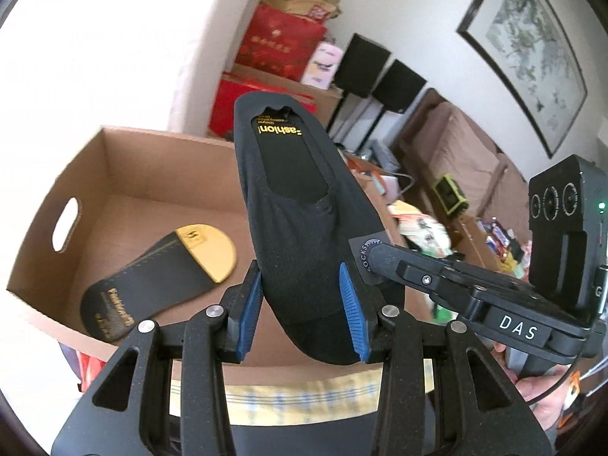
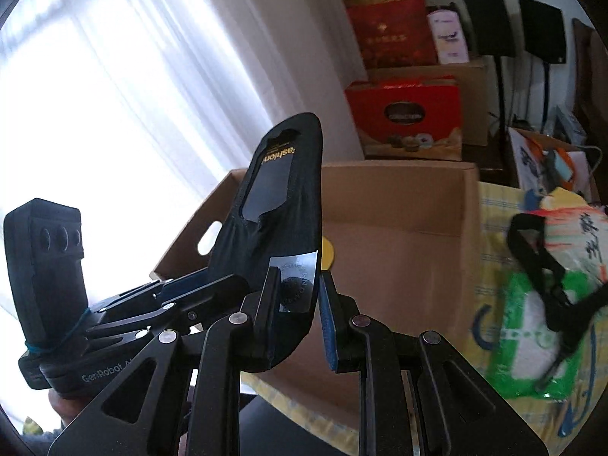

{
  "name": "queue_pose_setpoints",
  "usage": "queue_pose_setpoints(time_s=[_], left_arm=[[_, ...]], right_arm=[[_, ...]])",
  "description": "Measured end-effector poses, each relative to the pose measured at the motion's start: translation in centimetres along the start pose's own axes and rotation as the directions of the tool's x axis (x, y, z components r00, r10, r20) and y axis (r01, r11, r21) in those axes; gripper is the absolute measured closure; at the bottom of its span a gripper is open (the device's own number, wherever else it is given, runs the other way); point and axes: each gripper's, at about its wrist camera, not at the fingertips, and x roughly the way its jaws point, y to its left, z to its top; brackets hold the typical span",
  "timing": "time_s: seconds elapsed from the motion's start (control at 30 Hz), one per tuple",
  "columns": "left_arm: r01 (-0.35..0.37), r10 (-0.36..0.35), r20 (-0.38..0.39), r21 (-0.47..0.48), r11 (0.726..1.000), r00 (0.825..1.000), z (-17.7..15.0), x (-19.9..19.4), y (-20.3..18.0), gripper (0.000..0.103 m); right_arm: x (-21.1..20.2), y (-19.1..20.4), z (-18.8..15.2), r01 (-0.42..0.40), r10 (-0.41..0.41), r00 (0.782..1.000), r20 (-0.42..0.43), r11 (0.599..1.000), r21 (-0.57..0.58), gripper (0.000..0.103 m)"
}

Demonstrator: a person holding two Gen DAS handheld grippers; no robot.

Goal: Organize objects
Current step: 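Lower the strapped insole into the box and open the left gripper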

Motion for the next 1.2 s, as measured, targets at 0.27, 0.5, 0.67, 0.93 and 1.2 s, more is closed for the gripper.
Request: queue_pose_setpoints(time_s=[0.27, 0.5, 0.67, 0.93, 1.2], left_arm=[[-0.057, 0.056, -0.064, -0.019, 0.998, 0.996, -1.1, 2.6, 2.5, 0.067], [-0.087, 0.086, -0.1, -0.01, 0.996, 0.991, -1.9, 4.5, 2.8, 0.067], [-0.056, 0.054, -0.114, -0.018, 0.998, 0.992, -1.9, 4.4, 2.5, 0.06], [-0.09, 0.088, -0.071, -0.026, 0.996, 0.994, -1.6, 3.0, 2.3, 0.043], [-0.089, 0.089, -0.02, -0.026, 0.996, 0.996, -1.0, 1.6, 2.0, 0.024]], right_arm=[[5.0, -0.9, -0.2, 0.037, -0.035, 0.995, -0.09, 0.999, 0.019, 0.083], [6.5, -2.3, -0.5, 0.067, -0.062, 0.991, -0.118, 0.997, 0.045, 0.083], [6.1, -2.6, -0.1, 0.069, -0.064, 0.992, -0.107, 0.996, 0.047, 0.083], [4.1, -2.1, -0.3, 0.102, -0.101, 0.992, -0.079, 0.995, 0.018, 0.083], [0.7, -1.7, -0.7, 0.153, -0.153, 0.988, -0.022, 0.988, -0.011, 0.069]])
